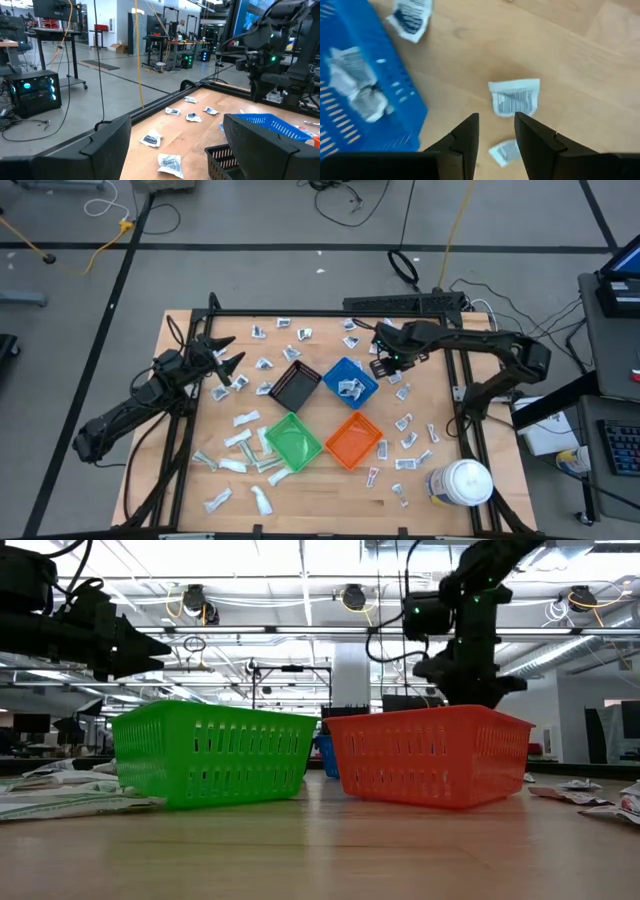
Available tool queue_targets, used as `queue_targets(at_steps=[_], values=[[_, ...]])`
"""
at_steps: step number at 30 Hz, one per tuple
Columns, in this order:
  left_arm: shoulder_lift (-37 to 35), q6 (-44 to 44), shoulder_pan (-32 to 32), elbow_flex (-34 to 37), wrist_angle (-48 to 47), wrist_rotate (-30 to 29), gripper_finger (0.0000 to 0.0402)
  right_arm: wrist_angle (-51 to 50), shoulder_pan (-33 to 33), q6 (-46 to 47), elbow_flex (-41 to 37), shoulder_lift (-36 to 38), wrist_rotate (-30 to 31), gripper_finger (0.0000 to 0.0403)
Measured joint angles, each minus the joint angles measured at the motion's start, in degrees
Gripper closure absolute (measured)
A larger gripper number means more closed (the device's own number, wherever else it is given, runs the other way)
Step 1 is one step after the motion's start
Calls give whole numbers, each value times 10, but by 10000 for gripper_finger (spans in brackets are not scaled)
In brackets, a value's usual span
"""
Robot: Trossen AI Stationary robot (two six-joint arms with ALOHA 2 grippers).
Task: Pick & Place First Aid Supplies
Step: Put the blue alcohol pad into the blue bin
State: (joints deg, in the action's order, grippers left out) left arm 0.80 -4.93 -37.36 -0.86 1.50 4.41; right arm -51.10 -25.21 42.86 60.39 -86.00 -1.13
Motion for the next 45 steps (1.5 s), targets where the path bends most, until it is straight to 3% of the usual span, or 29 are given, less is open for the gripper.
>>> queue_targets(at_steps=[13, 22, 25, 32, 38, 45], values=[[0, 0, 0, 0, 0, 0, 78, 132, 2, -21, -109, -2, 16, 284], [0, 0, 0, 0, 0, 0, 78, 159, 2, -33, -139, -19, 18, 286], [0, 0, 0, 0, 0, 0, 78, 166, 1, -32, -139, -19, 16, 304], [0, 0, 0, 0, 0, 0, 78, 192, 2, -45, -141, -20, 10, 395], [0, 0, 0, 0, 0, 0, 78, 182, 2, -46, -136, -16, 11, 400], [0, 0, 0, 0, 0, 0, 78, 98, 2, -57, -70, 5, 13, 402]])
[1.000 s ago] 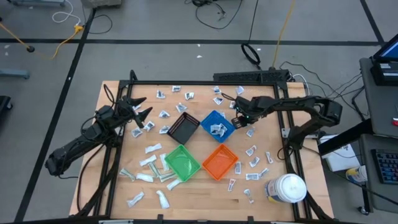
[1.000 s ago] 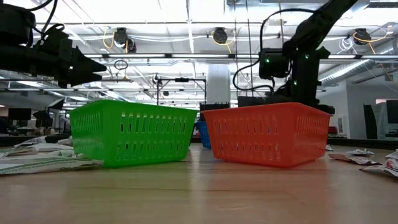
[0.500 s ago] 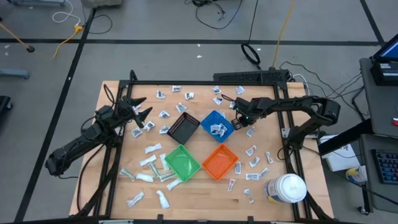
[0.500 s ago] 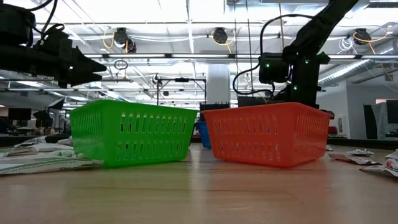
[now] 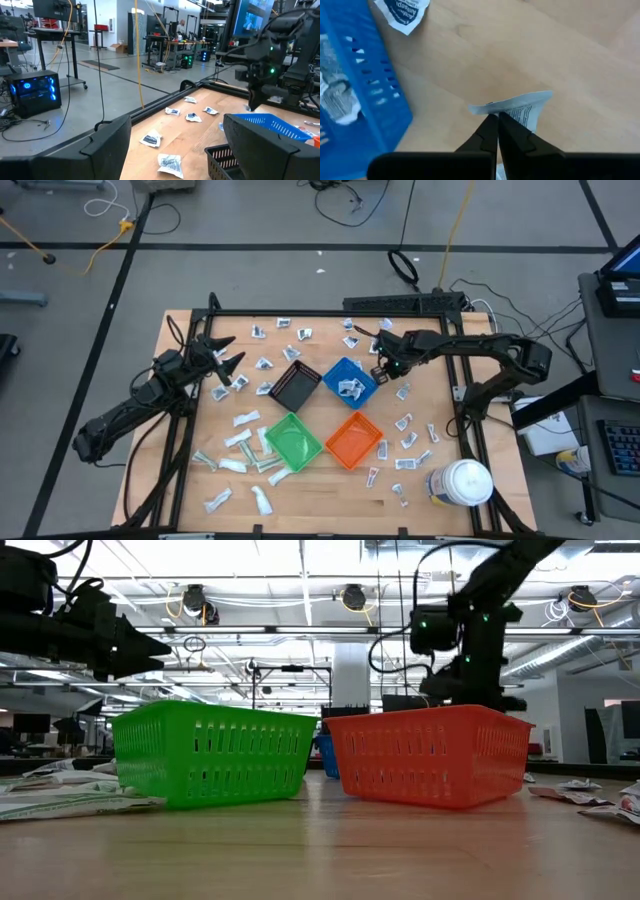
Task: Pick & Place First Aid Supplies
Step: Put the blue alcohol pad into the blue bin
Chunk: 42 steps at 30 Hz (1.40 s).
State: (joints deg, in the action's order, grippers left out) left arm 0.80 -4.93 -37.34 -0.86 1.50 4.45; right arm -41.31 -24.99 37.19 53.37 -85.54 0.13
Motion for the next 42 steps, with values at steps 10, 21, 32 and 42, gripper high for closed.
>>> queue_targets(at_steps=[10, 21, 32, 42], values=[[0, 0, 0, 0, 0, 0, 78, -110, -1, -16, 115, 1, 30, 402], [0, 0, 0, 0, 0, 0, 78, -139, 44, -15, 231, -69, 11, 403], [0, 0, 0, 0, 0, 0, 78, -177, 105, -49, 374, -149, -2, 403], [0, 0, 0, 0, 0, 0, 78, -148, 138, -69, 336, -195, 0, 403]])
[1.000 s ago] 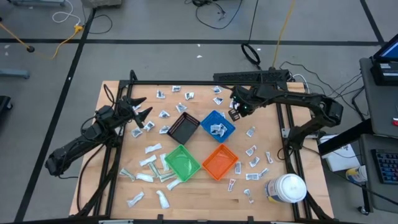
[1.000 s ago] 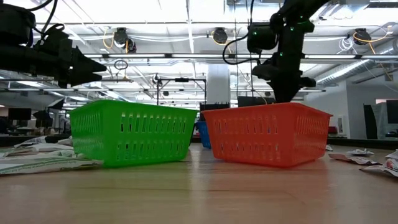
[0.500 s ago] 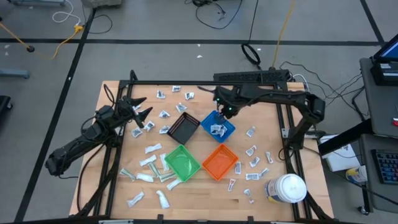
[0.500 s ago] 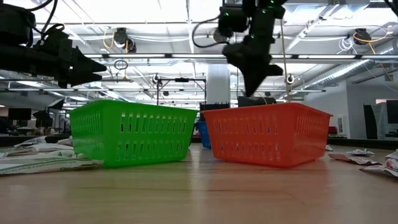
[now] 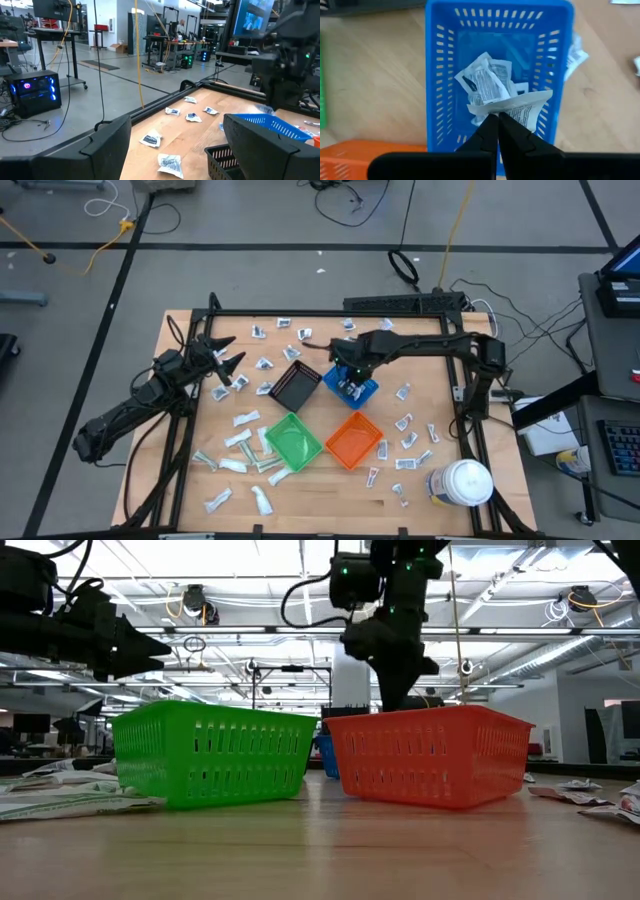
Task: Pick & Place First Aid Supplies
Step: Put the blue alcohol pad into the blue bin
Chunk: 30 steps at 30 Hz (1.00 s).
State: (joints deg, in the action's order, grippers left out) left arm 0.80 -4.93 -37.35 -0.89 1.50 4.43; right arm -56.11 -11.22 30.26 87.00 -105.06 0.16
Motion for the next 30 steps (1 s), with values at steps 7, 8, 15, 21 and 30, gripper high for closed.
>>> queue_targets(at_steps=[7, 8, 15, 21, 30], values=[[0, 0, 0, 0, 0, 0, 78, 62, 6, -11, -51, -2, -2, 402], [0, 0, 0, 0, 0, 0, 78, 65, 6, -13, -52, -2, -2, 400], [0, 0, 0, 0, 0, 0, 78, 63, 5, -31, -52, -2, -4, 330], [0, 0, 0, 0, 0, 0, 78, 57, 3, -56, -48, -2, -4, 240], [0, 0, 0, 0, 0, 0, 78, 42, -70, -149, -38, 28, -80, 197]])
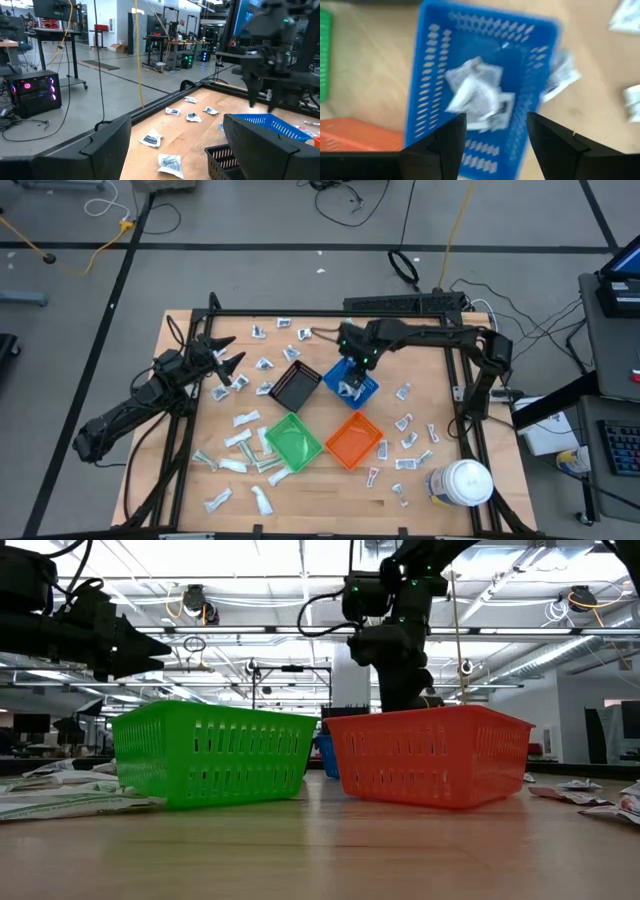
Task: Pick & Place First Aid Supplies
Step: Put the blue alcohol pad into the blue bin
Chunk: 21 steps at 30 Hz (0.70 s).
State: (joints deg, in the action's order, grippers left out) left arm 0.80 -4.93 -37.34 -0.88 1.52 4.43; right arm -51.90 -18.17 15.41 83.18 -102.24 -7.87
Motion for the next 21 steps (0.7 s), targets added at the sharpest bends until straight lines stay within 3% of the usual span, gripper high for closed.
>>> queue_targets(at_steps=[13, 18, 21], values=[[0, 0, 0, 0, 0, 0, 78, -40, -142, -165, 0, 6, 0, 200], [0, 0, 0, 0, 0, 0, 78, -33, -185, -175, 0, 6, 49, 200], [0, 0, 0, 0, 0, 0, 78, -31, -198, -126, 0, 5, 63, 200]])
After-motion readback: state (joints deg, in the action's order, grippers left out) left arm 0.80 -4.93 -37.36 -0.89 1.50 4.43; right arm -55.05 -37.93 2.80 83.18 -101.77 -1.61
